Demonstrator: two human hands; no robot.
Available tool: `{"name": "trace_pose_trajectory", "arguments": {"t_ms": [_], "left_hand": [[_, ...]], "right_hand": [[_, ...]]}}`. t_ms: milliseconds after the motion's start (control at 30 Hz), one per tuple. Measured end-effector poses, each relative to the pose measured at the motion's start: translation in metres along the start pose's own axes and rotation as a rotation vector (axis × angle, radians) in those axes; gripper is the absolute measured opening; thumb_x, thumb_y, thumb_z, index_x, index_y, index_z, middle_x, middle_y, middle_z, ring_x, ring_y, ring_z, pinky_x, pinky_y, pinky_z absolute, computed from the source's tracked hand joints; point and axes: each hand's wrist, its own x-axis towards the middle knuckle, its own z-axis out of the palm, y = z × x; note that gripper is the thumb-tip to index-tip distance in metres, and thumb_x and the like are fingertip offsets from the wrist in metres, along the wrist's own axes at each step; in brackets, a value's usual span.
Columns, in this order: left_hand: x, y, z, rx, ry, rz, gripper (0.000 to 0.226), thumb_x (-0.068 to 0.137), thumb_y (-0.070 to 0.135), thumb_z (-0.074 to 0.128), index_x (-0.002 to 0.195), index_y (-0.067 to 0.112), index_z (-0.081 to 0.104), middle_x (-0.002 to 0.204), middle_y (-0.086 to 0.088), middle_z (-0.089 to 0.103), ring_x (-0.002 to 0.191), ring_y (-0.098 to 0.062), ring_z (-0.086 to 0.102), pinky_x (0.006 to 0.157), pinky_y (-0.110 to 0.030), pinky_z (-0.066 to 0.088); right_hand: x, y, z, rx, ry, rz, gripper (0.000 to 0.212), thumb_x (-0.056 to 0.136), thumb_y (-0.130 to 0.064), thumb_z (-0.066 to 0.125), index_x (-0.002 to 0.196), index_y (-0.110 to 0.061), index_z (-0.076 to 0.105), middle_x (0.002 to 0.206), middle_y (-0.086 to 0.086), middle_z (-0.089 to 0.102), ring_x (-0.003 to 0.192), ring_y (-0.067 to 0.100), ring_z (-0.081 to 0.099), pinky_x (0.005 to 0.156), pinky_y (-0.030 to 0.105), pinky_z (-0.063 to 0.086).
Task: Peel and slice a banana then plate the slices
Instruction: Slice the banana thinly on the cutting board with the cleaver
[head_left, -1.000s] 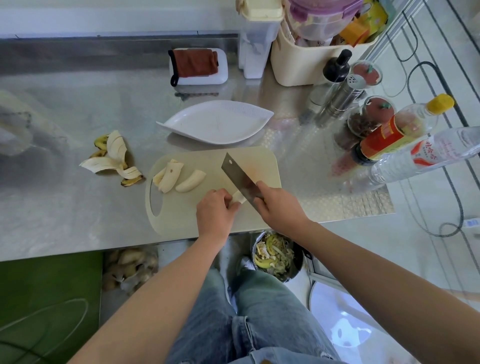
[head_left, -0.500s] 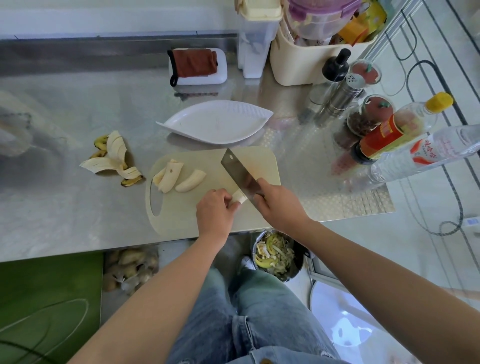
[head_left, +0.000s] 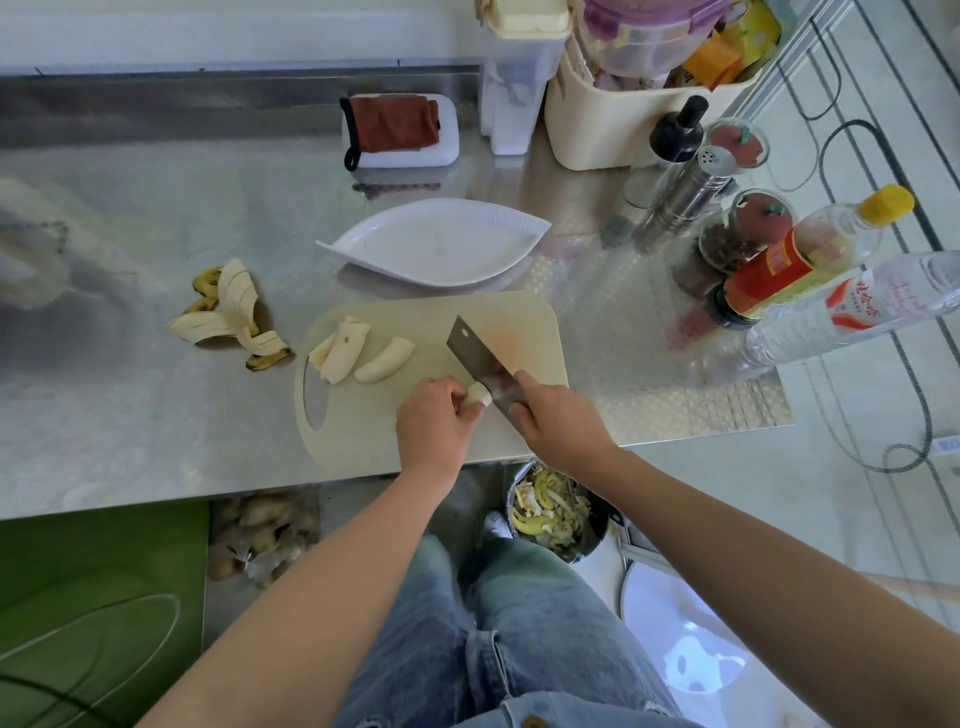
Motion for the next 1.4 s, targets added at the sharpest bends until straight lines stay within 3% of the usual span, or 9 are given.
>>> {"name": "trace_pose_trajectory", "arguments": {"t_ms": [200, 600, 700, 833, 1000, 1067, 1400], "left_hand": [[-0.006, -0.002, -0.004, 0.009, 0.017, 0.001, 0.021, 0.078, 0.04, 0.072, 0.082, 0.023, 0.06, 0.079, 0.004, 0.061, 0.071, -0.016, 0.056, 0.063, -0.026, 0.032], [-0.005, -0.001, -0.003, 0.01, 0.014, -0.005, 0.019, 0.08, 0.038, 0.071, 0.078, 0.022, 0.062, 0.075, 0.004, 0.062, 0.07, -0.016, 0.056, 0.063, -0.026, 0.032], [-0.006, -0.001, -0.004, 0.002, 0.012, -0.007, 0.019, 0.08, 0.038, 0.072, 0.077, 0.022, 0.062, 0.075, 0.003, 0.061, 0.069, -0.016, 0.056, 0.062, -0.026, 0.032], [-0.006, 0.001, -0.005, 0.0, 0.004, -0.017, 0.017, 0.079, 0.036, 0.072, 0.079, 0.022, 0.063, 0.075, 0.004, 0.061, 0.069, -0.016, 0.056, 0.063, -0.026, 0.031], [-0.006, 0.002, -0.006, 0.012, 0.01, -0.004, 0.018, 0.08, 0.036, 0.071, 0.077, 0.022, 0.06, 0.074, 0.004, 0.06, 0.067, -0.016, 0.054, 0.062, -0.025, 0.03], [-0.007, 0.002, -0.005, 0.015, 0.018, 0.0, 0.019, 0.08, 0.036, 0.071, 0.076, 0.023, 0.058, 0.073, 0.004, 0.059, 0.066, -0.015, 0.052, 0.061, -0.025, 0.03], [-0.008, 0.003, -0.006, 0.03, 0.021, 0.017, 0.017, 0.082, 0.034, 0.07, 0.079, 0.021, 0.06, 0.074, 0.005, 0.057, 0.065, -0.012, 0.048, 0.061, -0.023, 0.028]], "right_hand": [[0.0, -0.003, -0.01, 0.054, 0.05, -0.027, 0.007, 0.096, -0.022, 0.041, 0.093, -0.018, 0.037, 0.067, 0.0, 0.048, 0.057, 0.027, 0.045, 0.051, 0.031, 0.029], [0.001, -0.006, -0.011, 0.028, 0.028, -0.057, 0.007, 0.097, -0.022, 0.041, 0.1, -0.016, 0.042, 0.07, -0.001, 0.047, 0.059, 0.025, 0.043, 0.044, 0.027, 0.021], [0.002, -0.005, -0.009, -0.002, 0.009, -0.052, 0.014, 0.098, -0.024, 0.04, 0.107, -0.014, 0.044, 0.076, 0.002, 0.053, 0.061, 0.026, 0.045, 0.046, 0.028, 0.024], [0.003, -0.002, 0.0, -0.054, -0.026, -0.021, 0.021, 0.097, -0.024, 0.04, 0.116, -0.014, 0.043, 0.087, 0.01, 0.064, 0.074, 0.034, 0.059, 0.055, 0.034, 0.04], [0.002, -0.004, -0.008, 0.042, 0.034, -0.038, 0.008, 0.097, -0.023, 0.041, 0.099, -0.016, 0.043, 0.072, 0.0, 0.051, 0.061, 0.026, 0.047, 0.05, 0.03, 0.028], [0.002, -0.006, -0.011, 0.053, 0.053, -0.05, 0.007, 0.096, -0.023, 0.042, 0.096, -0.017, 0.041, 0.07, 0.0, 0.05, 0.06, 0.027, 0.046, 0.051, 0.03, 0.03], [0.001, -0.006, -0.009, 0.003, 0.011, -0.048, 0.013, 0.096, -0.023, 0.04, 0.105, -0.013, 0.045, 0.077, 0.007, 0.056, 0.064, 0.03, 0.048, 0.055, 0.031, 0.033]]}}
